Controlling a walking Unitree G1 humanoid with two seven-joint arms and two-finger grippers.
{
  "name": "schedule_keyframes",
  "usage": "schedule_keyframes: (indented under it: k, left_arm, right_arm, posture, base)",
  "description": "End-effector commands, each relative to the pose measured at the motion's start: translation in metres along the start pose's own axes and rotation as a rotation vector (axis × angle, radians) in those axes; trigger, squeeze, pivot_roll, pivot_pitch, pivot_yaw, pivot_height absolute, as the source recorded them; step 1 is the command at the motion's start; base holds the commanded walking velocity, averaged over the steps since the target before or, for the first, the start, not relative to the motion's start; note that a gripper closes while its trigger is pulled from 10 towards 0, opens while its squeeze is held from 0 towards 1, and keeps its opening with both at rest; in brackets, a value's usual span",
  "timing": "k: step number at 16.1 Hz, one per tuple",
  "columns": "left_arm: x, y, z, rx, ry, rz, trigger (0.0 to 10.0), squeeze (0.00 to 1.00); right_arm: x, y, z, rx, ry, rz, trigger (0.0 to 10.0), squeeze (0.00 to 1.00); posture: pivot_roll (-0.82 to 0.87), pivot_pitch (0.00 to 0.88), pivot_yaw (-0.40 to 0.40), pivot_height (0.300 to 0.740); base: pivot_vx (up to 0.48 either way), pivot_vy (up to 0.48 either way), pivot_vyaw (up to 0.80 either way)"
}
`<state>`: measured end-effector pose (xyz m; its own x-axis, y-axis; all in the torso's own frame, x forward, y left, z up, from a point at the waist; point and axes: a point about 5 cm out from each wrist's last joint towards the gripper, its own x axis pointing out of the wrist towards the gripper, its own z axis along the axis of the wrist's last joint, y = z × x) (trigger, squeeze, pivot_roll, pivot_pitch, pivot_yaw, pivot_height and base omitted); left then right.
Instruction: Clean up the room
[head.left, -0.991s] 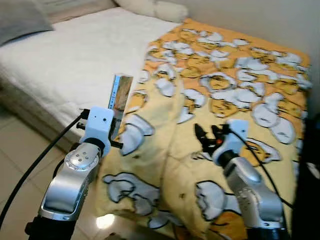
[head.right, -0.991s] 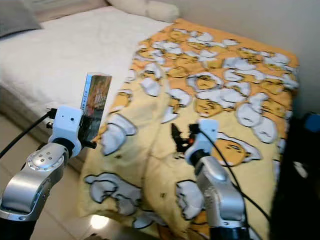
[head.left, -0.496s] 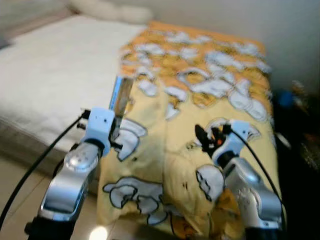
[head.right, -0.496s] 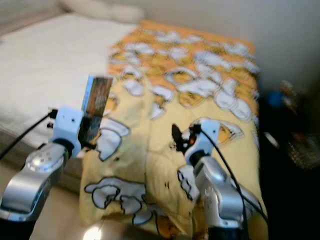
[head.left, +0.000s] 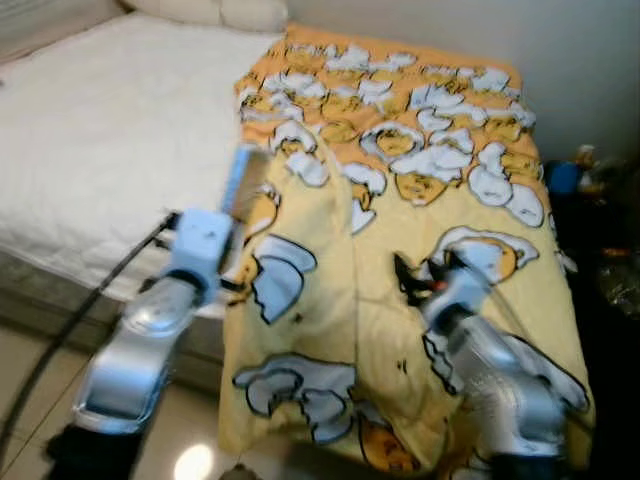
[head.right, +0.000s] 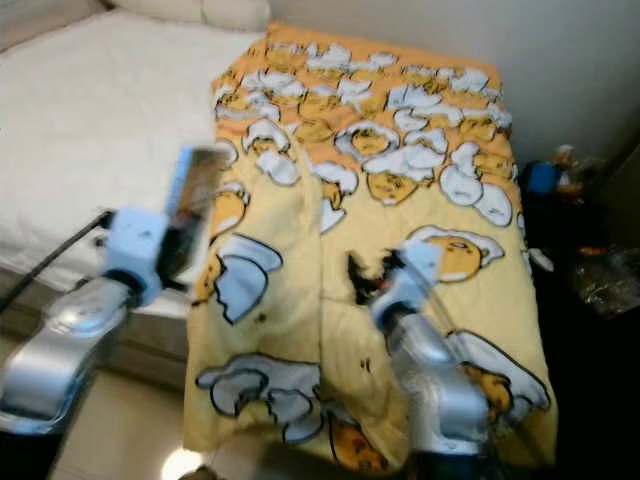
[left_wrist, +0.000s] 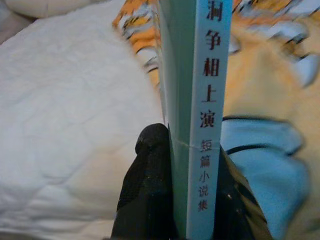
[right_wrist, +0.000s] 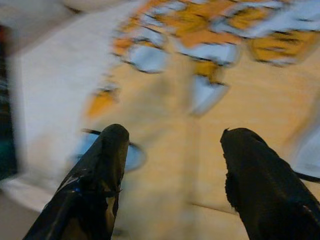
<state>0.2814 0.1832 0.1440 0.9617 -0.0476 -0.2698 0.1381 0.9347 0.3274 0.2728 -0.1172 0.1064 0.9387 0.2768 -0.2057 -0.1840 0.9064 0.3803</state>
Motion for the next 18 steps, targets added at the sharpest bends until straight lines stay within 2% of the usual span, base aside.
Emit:
schedule_keyframes:
  k: [1, 10, 18]
  left_arm:
    - [0.0, -0.006, 0.016, 0.005, -0.068, -0.018, 10.0, 0.0]
    - [0.003, -0.006, 0.018, 0.022, -0.072, -0.025, 10.0, 0.0]
    - [0.009, -0.004, 0.022, 0.036, -0.082, -0.026, 10.0, 0.0]
  right_arm:
    - [-0.004, -0.013, 0.005, -0.002, -0.015, -0.049, 10.0, 0.0]
    - [0.0, -0.015, 0.009, -0.039, -0.014, -0.061, 10.0, 0.0]
    - [0.008, -0.01, 0.006, -0.053, 0.006, -0.042, 10.0, 0.0]
  posture:
    - [-0.03, 0.0, -0.057, 0.74]
    - [-0.04, 0.0, -0.062, 0.74]
    - [-0.04, 0.0, -0.052, 0.74]
  base:
    - [0.0, 0.48, -0.44]
    - [0.0, 0.48, 0.0]
    - [0.0, 0.48, 0.0]
